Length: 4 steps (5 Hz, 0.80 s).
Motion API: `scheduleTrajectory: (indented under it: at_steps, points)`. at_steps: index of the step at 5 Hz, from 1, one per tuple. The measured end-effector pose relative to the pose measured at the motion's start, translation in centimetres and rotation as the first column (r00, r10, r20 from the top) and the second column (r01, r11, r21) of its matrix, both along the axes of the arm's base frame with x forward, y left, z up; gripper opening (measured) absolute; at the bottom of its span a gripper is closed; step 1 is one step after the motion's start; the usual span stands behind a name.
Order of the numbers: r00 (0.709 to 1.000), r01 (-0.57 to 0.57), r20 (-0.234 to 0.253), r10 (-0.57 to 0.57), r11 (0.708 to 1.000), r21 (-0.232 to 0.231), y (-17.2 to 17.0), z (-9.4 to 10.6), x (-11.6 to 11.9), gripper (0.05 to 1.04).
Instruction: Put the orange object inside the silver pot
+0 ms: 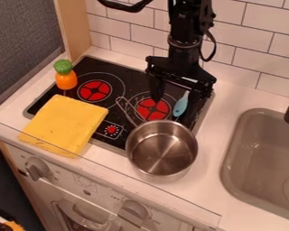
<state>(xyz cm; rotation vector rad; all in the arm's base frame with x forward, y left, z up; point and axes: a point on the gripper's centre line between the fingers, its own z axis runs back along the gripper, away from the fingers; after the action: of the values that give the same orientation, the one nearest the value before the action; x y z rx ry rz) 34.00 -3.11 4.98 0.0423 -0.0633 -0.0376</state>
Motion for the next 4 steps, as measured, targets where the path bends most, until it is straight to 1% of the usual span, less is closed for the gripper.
scheduleTrajectory:
  at_steps: [1,2,3,4]
  points:
    - [1.0,0.003,-0.031,-0.003,1.0,-0.001,0.0,-0.9,-0.3,1.001]
    - [0.999,-0.029,-0.024,0.029,0.999,-0.018,2.7,0.3,-0.6,1.001]
    - [0.996,-0.086,-0.026,0.085,0.996,-0.017,6.3,1.8,-1.1,1.001]
    - [0.988,-0.153,-0.016,0.154,0.988,0.012,10.9,3.2,-1.6,1.001]
